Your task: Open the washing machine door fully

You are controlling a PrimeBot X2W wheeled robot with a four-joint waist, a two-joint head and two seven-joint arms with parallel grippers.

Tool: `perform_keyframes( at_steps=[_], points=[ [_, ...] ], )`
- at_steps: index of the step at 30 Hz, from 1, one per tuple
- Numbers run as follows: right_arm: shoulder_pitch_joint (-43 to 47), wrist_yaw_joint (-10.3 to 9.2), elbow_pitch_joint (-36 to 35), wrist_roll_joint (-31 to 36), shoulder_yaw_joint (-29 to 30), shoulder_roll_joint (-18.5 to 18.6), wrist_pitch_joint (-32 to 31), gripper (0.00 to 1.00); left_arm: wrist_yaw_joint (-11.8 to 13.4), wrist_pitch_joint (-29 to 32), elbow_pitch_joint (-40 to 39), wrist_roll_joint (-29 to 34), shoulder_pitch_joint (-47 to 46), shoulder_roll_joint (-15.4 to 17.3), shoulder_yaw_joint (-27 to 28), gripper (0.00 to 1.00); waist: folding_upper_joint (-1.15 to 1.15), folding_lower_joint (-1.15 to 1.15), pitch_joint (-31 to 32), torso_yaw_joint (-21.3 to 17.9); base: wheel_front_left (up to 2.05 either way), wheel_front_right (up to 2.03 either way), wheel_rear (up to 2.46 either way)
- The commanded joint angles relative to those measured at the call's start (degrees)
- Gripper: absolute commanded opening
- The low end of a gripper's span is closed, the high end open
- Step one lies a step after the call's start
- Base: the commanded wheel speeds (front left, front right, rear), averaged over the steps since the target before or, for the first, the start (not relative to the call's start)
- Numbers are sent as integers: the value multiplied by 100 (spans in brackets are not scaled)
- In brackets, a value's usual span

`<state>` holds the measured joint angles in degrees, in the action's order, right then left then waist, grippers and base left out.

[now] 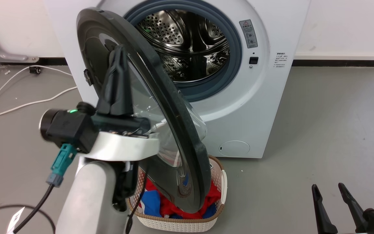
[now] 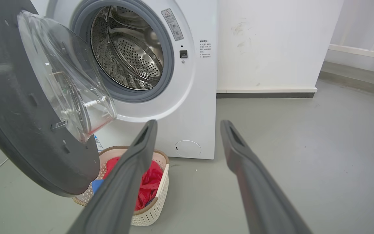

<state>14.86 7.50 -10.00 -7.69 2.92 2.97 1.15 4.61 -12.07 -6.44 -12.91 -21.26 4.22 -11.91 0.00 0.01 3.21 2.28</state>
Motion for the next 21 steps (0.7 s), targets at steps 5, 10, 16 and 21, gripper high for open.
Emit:
perform_keyframes(
  at_steps=[5, 10, 16, 21],
  points=[
    [-81, -2, 20, 34, 11, -14, -17, 100, -42, 285, -372, -199, -423, -104, -690, 0, 0, -1, -28, -26, 0, 0, 0],
    [-107, -2, 11, 36, 17, -14, 15, 100, -96, 679, -579, -500, -492, -128, -1661, 0, 0, -1, -40, -55, 0, 0, 0],
    [-125, -2, 39, 21, 20, -13, 13, 100, -125, 1184, -469, -1014, -319, -130, -2732, 0, 0, -1, -76, -50, 0, 0, 0],
    [-136, -2, 69, -11, 11, -12, 0, 100, -136, 1556, -47, -1228, -20, -131, -3319, 0, 0, -1, -130, -87, 0, 0, 0]
  ],
)
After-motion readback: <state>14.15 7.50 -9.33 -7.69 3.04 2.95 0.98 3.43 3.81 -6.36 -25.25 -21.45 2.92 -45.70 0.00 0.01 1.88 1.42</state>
